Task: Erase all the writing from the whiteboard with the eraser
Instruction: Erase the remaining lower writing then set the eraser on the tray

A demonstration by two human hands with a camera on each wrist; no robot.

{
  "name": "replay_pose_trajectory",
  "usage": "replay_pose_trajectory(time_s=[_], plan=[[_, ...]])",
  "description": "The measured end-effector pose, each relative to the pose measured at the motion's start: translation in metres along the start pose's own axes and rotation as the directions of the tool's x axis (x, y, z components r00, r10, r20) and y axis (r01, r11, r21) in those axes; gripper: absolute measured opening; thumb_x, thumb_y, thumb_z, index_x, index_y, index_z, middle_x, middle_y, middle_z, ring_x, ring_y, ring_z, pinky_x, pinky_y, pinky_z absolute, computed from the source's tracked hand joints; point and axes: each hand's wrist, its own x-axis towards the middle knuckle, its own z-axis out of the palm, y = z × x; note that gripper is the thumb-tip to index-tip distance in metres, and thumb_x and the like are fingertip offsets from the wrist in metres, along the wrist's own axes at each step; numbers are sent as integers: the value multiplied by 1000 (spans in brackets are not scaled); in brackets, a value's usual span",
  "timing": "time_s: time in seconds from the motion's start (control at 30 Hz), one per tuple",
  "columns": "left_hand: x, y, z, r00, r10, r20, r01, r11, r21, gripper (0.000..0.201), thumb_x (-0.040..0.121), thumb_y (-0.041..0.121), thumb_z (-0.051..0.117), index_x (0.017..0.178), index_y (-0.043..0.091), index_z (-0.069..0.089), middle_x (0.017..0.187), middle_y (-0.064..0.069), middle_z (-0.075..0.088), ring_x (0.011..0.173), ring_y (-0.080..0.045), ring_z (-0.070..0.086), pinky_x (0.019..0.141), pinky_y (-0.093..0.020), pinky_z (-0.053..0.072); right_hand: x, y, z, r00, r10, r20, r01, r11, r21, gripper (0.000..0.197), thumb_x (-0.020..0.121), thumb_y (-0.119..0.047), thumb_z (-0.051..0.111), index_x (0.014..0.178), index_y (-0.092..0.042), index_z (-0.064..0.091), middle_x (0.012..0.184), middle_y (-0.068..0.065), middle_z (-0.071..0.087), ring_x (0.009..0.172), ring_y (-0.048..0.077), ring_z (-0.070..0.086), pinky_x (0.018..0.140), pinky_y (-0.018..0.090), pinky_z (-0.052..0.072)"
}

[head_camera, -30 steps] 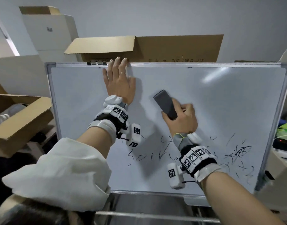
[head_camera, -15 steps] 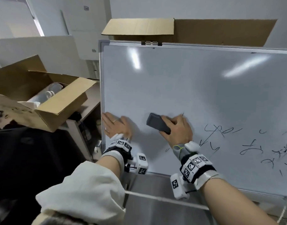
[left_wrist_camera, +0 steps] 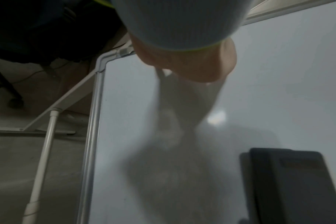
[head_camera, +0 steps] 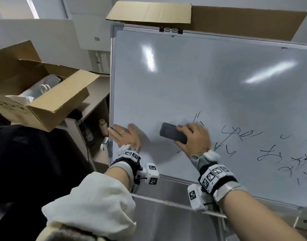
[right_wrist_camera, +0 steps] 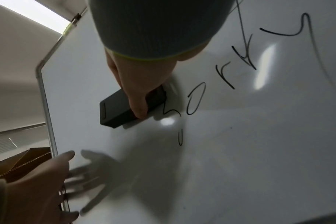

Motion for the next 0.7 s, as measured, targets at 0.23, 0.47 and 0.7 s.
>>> replay_pose_trajectory(time_s=[0.23, 0.47, 0.7], plan=[[-36, -12, 9, 978, -195, -77, 190, 979, -68, 70, 105, 40, 40, 160, 4, 15, 166, -18, 12, 151, -36, 19, 120, -46, 20, 49, 10, -28, 955, 47, -294, -33, 998, 54, 41, 71, -39, 76, 110, -27, 70, 96, 2, 62, 87, 28, 55, 76, 38, 44], [-68, -47, 26, 894, -413, 172, 415, 909, 25, 67, 104, 42, 26, 156, -1, 23, 160, -25, 24, 148, -41, 28, 122, -50, 26, 19, 19, -15, 973, -107, -206, 110, 994, 1, 46, 63, -36, 83, 106, -23, 71, 88, 7, 57, 80, 28, 50, 69, 37, 40], [-115, -53, 34, 936, -269, 226, 232, 957, 177, 45, 106, 17, 30, 149, 9, 23, 133, -27, 51, 122, -39, 55, 101, -51, 48, -30, 45, 0, 969, -243, 32, 242, 970, 27, 51, 58, -31, 83, 106, -26, 69, 88, 7, 57, 82, 30, 53, 71, 38, 39]])
